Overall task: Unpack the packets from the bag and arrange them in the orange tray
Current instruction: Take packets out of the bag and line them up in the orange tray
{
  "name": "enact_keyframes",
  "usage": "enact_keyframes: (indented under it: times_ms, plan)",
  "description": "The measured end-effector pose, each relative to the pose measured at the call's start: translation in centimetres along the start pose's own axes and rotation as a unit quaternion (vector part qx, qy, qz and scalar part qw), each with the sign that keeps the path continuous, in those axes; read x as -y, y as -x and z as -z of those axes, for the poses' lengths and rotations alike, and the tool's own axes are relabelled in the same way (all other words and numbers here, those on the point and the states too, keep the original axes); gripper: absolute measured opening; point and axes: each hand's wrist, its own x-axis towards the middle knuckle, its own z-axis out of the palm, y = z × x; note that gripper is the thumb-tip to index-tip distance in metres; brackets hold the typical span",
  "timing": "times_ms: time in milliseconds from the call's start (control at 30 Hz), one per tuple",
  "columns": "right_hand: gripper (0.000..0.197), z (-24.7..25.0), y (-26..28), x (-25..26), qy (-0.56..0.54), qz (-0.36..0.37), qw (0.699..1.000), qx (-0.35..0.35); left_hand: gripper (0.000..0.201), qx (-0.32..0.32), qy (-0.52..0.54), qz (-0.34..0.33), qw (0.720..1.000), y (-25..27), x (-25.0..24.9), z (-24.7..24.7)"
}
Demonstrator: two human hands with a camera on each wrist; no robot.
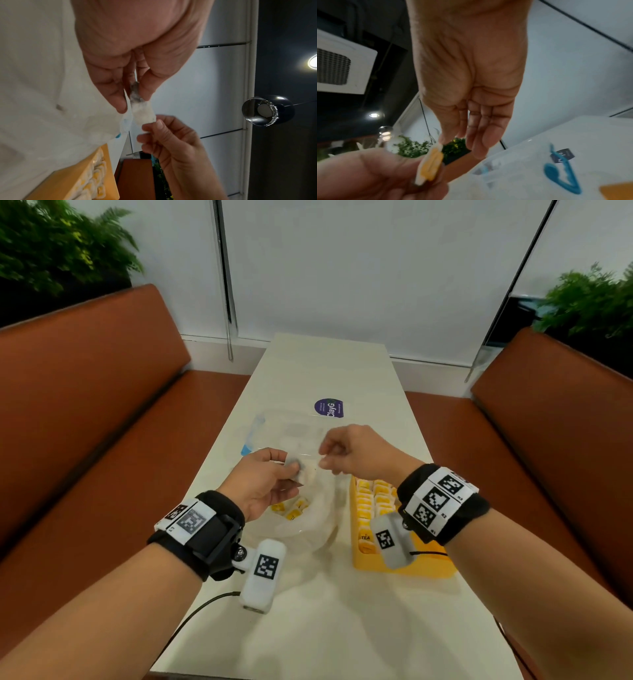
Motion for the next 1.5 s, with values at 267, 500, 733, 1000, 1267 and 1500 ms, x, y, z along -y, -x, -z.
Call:
enact_keyframes:
  times_ms: [267, 500, 733, 1000, 1267, 1500]
  plan:
    - [0.019, -0.5, 1.5, 1.4, 0.138, 0.173, 0.975, -0.036, 0.028, 0.042, 0.017, 0.023, 0.999, 0.8, -0.3, -0.6]
    - [0.011, 0.9, 2.2, 2.4, 0.163, 0.11, 0.98, -0.036, 0.037, 0.089, -0.057, 0.016, 0.994, 1.5, 0.0, -1.7]
    - [0.012, 1.9, 2.8, 3.0, 0.138, 0.067, 0.987, -0.049, 0.017, 0.107, -0.107, -0.013, 0.988, 1.8, 0.3, -2.5]
    - [0.014, 4.2, 3.5, 0.2, 0.205, -0.023, 0.978, -0.034, 0.012, 0.049, -0.152, -0.033, 0.987, 1.2, 0.0, -1.7]
    - [0.019, 3.0, 3.1, -8.4, 0.313, -0.186, 0.929, 0.07, 0.012, -0.055, -0.198, -0.113, 0.972, 0.4, -1.3, 1.4]
    - [0.015, 1.3, 1.6, -11.9, 0.305, -0.241, 0.917, 0.089, 0.022, -0.168, -0.308, -0.07, 0.934, -0.2, -1.0, 3.3]
